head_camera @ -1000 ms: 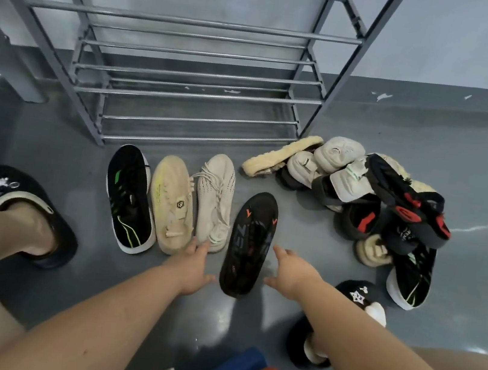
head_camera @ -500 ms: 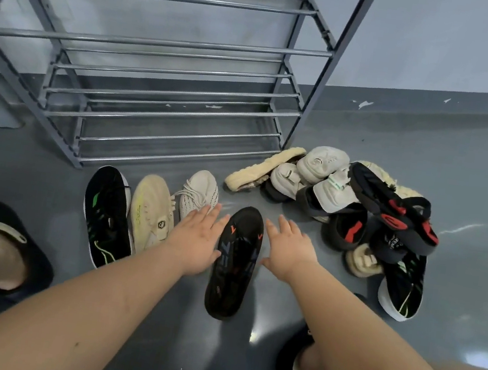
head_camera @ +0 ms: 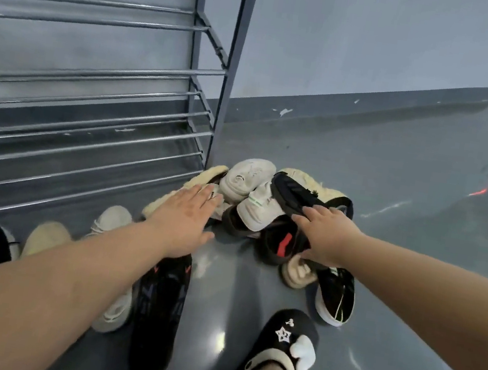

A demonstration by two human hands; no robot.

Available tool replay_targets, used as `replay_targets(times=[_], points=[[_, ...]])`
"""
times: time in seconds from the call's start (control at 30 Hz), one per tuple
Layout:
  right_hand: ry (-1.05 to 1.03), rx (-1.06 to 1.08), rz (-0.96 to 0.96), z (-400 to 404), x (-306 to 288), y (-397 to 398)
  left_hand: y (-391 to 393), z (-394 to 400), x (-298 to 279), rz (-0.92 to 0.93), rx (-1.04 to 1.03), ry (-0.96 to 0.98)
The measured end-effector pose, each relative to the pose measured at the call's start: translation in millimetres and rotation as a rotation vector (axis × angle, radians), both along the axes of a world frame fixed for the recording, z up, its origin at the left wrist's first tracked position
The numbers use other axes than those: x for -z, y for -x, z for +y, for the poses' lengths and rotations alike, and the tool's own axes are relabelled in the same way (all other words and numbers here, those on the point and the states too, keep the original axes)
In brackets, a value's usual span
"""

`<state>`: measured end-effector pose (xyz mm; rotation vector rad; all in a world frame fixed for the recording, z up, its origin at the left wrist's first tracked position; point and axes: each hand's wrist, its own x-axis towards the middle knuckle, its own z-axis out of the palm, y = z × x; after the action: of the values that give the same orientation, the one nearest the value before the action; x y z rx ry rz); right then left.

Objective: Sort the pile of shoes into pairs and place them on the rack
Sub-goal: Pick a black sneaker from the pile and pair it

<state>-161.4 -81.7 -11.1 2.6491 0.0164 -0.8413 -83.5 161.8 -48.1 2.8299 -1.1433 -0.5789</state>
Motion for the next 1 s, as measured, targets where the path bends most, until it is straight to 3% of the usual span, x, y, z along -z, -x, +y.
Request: replay_targets(times=[0.23, 0.43, 0.63, 0.8, 1.0], points=[[-0.003, 0.179, 0.002, -80, 24, 33, 10, -84, 19, 0.062, 0.134, -0.020], [-0.189, 0.474, -0.155, -125, 60, 42, 21, -142, 39, 0.129, 0.244, -0.084], [-0.306, 0.619, -0.240, -150, 90, 42, 28, -193, 56, 0.276, 0.253, -0.118], [-0.557, 0.826, -0.270, -159, 111, 42, 31, -218, 69, 0.418, 0.131, -0.059], [-0.831, 1.045, -0.491, -155, 123, 47, 41, -231, 72, 0.701, -0.142, 0.116]])
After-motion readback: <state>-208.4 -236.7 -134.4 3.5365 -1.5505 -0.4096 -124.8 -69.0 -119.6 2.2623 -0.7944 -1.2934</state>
